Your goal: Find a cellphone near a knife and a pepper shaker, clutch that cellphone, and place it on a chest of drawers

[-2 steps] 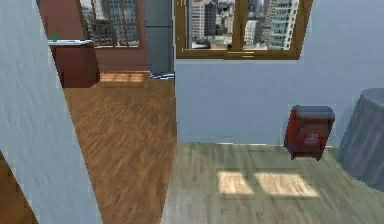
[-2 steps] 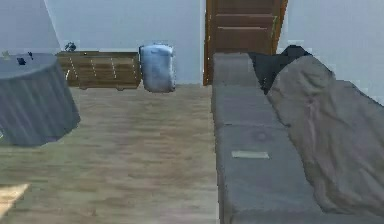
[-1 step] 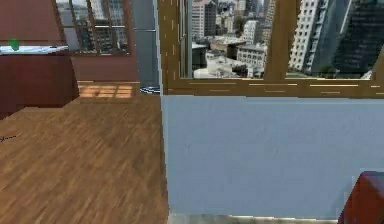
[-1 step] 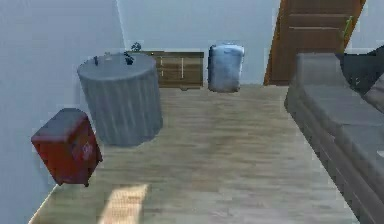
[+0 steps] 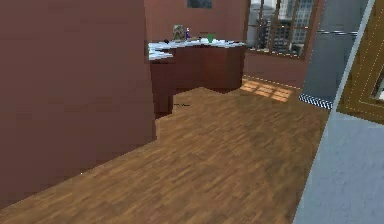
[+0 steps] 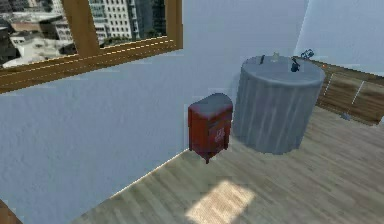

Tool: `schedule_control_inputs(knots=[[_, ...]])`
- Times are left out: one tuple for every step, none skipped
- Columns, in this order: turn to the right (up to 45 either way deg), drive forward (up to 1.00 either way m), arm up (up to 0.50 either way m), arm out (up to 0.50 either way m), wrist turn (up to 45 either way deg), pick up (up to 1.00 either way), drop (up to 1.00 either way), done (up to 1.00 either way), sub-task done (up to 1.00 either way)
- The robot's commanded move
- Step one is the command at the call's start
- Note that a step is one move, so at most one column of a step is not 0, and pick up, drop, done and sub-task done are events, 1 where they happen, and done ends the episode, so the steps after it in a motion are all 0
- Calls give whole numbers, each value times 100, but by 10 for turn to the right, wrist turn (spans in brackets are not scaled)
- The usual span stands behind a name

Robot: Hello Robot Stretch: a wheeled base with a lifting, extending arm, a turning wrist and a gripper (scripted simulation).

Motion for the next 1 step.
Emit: schedule_control_inputs(knots=[[-30,0,0,0,0,0,0,0,0]])
